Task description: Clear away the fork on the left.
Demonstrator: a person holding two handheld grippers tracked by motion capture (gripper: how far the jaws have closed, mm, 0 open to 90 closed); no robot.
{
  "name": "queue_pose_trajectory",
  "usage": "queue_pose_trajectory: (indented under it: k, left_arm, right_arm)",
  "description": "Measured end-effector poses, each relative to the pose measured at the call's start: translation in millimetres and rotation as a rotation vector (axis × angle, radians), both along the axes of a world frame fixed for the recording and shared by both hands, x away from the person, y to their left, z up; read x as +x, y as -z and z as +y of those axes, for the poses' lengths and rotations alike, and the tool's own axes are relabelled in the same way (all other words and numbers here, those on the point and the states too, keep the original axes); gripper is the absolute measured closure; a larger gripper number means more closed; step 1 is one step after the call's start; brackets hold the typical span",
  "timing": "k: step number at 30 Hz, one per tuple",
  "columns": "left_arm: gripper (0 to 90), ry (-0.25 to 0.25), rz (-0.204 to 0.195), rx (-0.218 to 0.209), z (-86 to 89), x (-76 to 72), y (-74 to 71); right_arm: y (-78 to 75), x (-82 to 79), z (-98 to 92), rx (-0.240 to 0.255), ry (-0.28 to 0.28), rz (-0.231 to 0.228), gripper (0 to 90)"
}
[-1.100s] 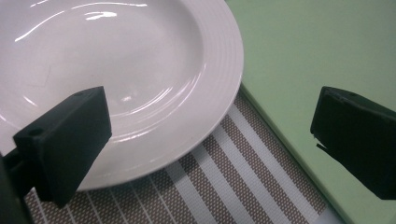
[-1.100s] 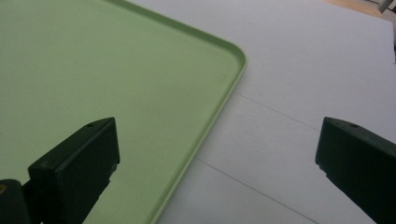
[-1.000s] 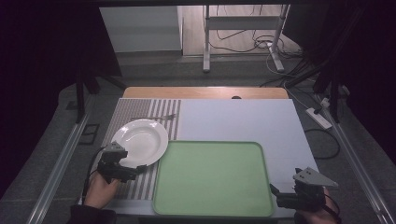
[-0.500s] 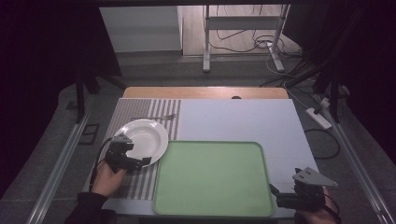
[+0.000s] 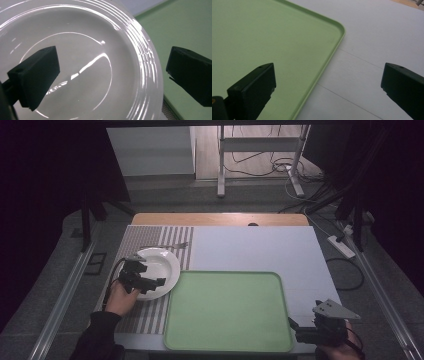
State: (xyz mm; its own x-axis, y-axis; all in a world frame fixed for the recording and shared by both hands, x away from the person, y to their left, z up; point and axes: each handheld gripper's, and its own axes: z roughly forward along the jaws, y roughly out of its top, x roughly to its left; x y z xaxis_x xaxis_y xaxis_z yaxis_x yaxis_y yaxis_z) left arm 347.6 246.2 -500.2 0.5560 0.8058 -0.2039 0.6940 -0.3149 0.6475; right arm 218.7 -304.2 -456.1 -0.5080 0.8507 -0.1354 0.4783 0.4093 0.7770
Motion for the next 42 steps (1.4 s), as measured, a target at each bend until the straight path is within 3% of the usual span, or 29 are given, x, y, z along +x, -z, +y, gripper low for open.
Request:
queue_pose_trajectory:
  k: [6, 27, 35, 42]
  left_arm:
    - [0.4, -0.018, -0.009, -0.009, -0.1, 14.5, -1.0]
    - [0.0, -0.023, -0.005, 0.017, -5.1, 61.6, -3.7]
    - [0.0, -0.038, 0.005, -0.001, -2.4, 81.5, -5.1]
    - [0.8, -0.050, 0.012, 0.020, -4.3, 98.4, -4.8]
  right_arm:
    - [0.2, 0.2, 0.4, -0.004, -0.003, 0.002, 0.0]
    - [0.3, 0.4, 0.5, -0.008, -0.009, 0.008, 0.0]
    - [0.4, 0.5, 0.7, -0.009, -0.008, 0.008, 0.0]
    - [0.5, 0.5, 0.7, -0.010, -0.009, 0.008, 0.0]
